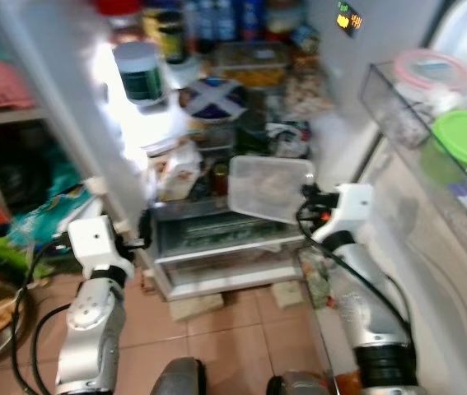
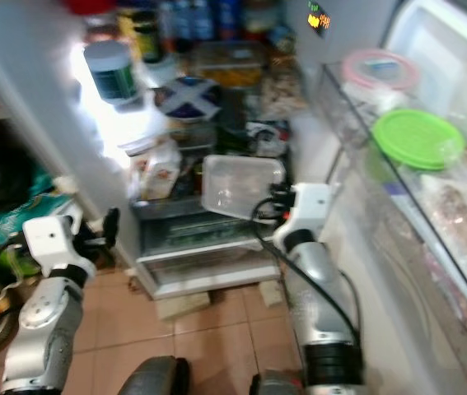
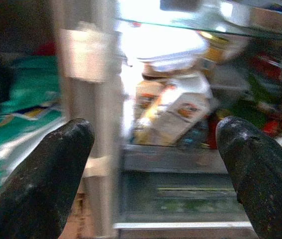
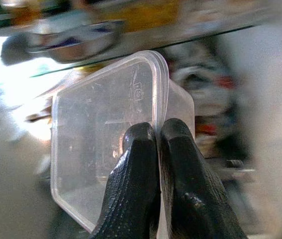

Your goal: Restocking fridge

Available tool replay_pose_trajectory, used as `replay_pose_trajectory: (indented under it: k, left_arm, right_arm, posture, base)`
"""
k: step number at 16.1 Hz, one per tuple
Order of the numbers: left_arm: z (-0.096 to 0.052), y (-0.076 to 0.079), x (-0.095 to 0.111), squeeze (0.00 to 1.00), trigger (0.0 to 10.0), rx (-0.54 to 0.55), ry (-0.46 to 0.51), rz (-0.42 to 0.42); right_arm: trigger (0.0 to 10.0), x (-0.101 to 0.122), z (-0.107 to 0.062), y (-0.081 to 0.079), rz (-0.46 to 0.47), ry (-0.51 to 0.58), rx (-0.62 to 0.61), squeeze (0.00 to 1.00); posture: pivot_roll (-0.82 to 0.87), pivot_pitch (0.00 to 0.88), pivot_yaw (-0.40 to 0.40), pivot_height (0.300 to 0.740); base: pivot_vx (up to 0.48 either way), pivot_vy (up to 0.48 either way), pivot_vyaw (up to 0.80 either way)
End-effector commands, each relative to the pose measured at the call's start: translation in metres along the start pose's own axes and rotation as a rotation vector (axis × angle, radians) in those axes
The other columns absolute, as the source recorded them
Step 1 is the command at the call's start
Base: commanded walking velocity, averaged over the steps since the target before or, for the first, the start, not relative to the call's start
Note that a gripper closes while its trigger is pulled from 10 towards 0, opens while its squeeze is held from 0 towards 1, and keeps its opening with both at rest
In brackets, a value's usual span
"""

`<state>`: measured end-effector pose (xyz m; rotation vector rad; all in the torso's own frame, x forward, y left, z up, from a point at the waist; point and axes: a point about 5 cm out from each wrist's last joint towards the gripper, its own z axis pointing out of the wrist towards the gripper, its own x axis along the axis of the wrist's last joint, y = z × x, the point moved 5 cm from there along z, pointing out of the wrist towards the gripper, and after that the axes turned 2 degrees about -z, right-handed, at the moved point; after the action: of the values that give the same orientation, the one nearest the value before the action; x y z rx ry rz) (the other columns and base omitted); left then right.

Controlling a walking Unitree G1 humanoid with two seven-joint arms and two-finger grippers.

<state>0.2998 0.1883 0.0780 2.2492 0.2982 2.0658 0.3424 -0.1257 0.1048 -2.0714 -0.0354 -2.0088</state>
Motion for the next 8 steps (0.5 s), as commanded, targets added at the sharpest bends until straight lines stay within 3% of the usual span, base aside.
replay_pose_trajectory:
  k: [1,5,8]
  left_arm:
    - [-0.0012,-0.0022,-0.0018,0.00,10.0,0.002,-0.010,0.006]
    - [-0.0011,-0.0027,-0.0022,0.00,10.0,0.007,-0.014,0.001]
    - [-0.0010,-0.0028,-0.0028,0.00,10.0,0.009,-0.019,-0.017]
  right_arm:
    - [10.0,0.0014,-0.0008,-0.0009,-0.001,0.004,0.010,0.00]
    - [10.0,0.0008,-0.0005,0.0007,-0.001,0.005,0.003,0.00]
    - [10.0,0.0001,-0.0008,0.0025,0.005,0.003,-0.009,0.00]
  posture:
    - [0.10,0.106,0.019,0.740]
    - [0.10,0.107,0.019,0.740]
    - [0.10,0.107,0.019,0.740]
  base:
    - [0.000,0.000,0.51]
    - [0.000,0.000,0.49]
    - [0.000,0.449,0.00]
